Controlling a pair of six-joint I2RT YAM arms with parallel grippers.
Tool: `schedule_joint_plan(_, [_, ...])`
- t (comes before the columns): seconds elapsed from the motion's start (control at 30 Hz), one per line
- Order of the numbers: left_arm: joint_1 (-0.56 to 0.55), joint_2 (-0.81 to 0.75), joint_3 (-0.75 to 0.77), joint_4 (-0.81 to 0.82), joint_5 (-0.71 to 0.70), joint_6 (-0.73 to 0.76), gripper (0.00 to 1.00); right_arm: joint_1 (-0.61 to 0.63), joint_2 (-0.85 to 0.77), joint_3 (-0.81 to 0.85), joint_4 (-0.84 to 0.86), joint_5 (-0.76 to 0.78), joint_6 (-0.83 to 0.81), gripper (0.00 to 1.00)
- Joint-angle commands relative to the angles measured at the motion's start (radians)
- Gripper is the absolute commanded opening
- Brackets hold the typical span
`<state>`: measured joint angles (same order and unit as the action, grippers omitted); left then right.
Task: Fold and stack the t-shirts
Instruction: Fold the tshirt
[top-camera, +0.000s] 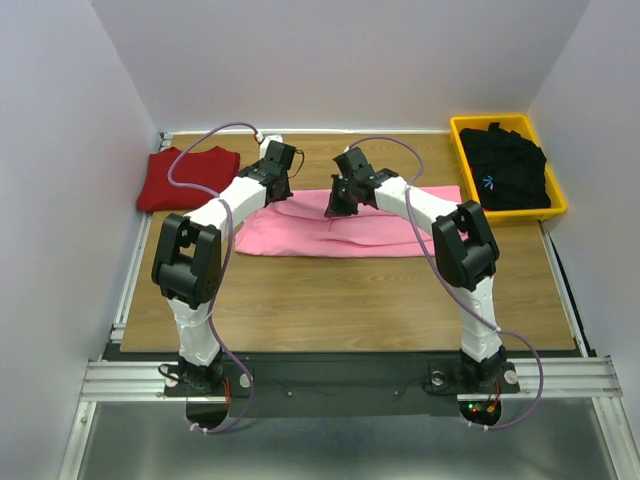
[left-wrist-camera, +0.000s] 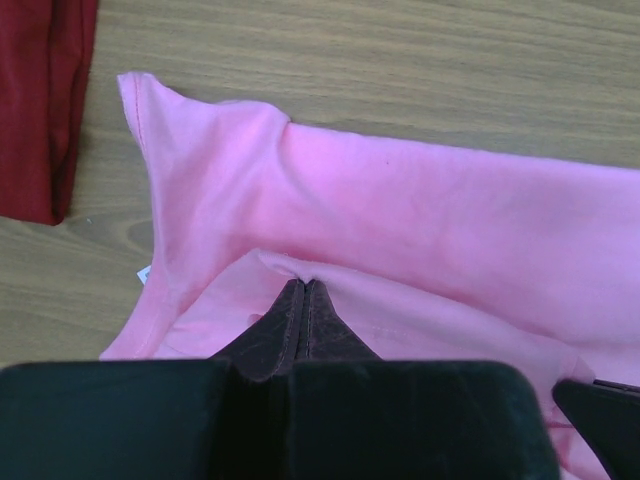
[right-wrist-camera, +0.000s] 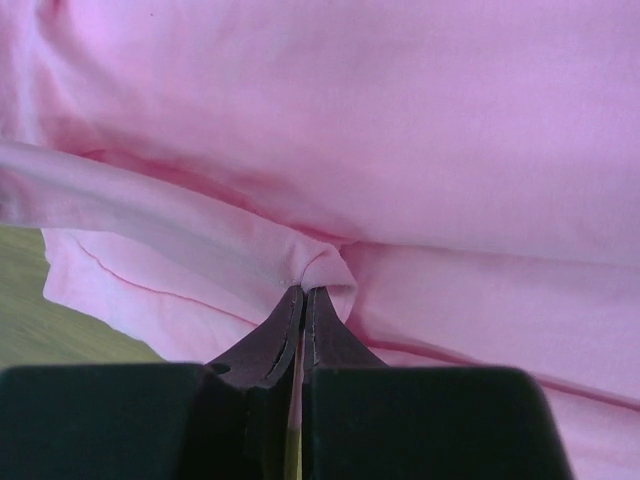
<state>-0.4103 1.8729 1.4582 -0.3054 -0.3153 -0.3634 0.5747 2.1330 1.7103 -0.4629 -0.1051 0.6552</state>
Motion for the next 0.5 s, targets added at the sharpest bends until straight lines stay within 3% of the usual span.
schedule_joint_plan(0.0, [0.010,0.003,0.039,0.038,-0.037,0.006,0.00,-0.018,0.011,0.052,0.015,0.018,-0.020,0.01])
schedule_joint_plan(0.47, [0.044,0.029,0.008,0.095,-0.024,-0.034,0.00,-0.041,0.082,0.118,0.015,0.068,-0.086,0.02])
